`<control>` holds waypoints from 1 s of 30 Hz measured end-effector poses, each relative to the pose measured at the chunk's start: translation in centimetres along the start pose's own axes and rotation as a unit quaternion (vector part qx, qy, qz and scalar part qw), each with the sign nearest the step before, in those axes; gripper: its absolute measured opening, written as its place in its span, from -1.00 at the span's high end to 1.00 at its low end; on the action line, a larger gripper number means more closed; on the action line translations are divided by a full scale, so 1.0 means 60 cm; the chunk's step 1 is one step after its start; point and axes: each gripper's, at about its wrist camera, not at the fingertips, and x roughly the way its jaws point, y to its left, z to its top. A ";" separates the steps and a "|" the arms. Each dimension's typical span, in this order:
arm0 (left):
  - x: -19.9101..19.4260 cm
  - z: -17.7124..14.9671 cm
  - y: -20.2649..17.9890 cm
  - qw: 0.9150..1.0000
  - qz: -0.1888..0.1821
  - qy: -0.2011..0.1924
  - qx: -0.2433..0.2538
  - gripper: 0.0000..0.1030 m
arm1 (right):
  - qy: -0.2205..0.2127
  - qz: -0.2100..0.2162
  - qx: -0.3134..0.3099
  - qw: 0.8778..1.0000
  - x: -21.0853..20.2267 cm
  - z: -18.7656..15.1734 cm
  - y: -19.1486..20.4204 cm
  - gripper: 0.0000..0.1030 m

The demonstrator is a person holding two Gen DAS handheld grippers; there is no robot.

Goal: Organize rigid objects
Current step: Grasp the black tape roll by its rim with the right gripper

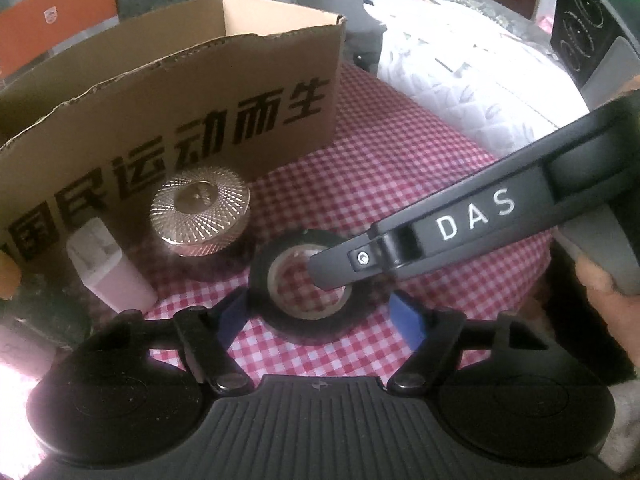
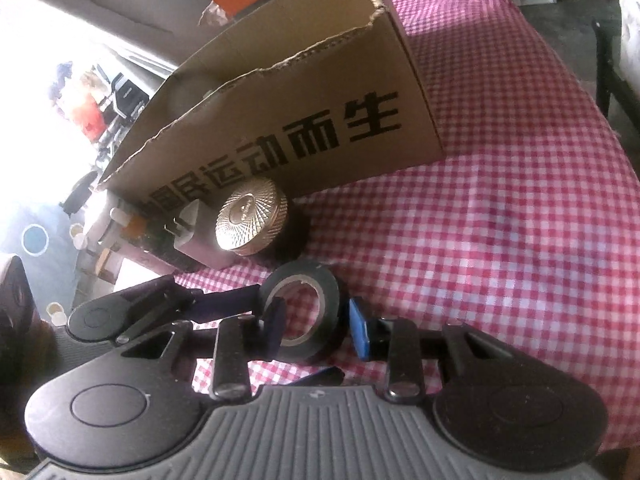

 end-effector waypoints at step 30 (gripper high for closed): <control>-0.035 -0.037 -0.004 0.999 0.038 -0.003 0.006 -0.38 | 0.005 -0.016 -0.081 0.997 0.021 -0.015 0.059 0.50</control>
